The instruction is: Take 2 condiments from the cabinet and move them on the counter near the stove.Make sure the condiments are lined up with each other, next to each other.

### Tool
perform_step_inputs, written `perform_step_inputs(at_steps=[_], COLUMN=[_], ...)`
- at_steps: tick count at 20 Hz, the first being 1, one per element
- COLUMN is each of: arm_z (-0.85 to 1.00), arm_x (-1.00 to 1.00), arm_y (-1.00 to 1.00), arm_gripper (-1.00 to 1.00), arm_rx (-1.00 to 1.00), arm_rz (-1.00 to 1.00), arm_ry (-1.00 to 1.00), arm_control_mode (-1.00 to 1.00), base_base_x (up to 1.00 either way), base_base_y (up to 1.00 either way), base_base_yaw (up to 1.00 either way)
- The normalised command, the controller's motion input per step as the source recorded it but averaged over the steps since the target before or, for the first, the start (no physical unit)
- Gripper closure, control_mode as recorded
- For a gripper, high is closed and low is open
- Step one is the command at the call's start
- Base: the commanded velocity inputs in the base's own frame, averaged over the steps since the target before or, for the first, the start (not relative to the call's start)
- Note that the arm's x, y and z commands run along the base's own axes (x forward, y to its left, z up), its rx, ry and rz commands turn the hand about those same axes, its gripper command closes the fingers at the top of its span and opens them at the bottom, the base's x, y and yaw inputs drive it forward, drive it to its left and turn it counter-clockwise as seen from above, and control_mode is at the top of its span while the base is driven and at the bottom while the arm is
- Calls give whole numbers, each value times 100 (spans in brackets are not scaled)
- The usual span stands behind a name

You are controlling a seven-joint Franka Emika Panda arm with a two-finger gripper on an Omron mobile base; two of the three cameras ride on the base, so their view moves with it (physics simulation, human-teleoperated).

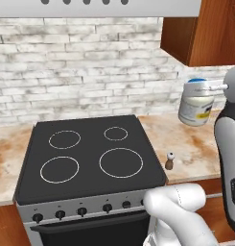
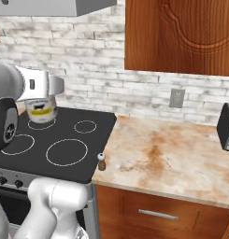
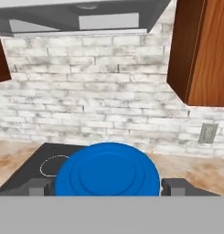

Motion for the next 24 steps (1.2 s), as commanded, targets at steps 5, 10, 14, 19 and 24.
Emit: perform_step_inputs(at_steps=[5, 10, 14, 19, 24], arm_z=[-33, -33, -41, -47, -54], arm_x=[0, 0, 13, 24, 23], arm_y=[-47, -42, -53, -51, -41], arm_gripper=[100, 100, 100, 100, 100], arm_rx=[0, 0, 0, -2, -1], arm_rz=[15, 15, 26, 35, 31], arm_ry=[2, 1, 0, 1, 0], arm_control_mode=[-100, -100, -100, -100, -100], base_base_x=[0, 0, 0, 0, 0], base_base_y=[0, 0, 0, 0, 0], base_base_yaw=[0, 0, 0, 0, 0])
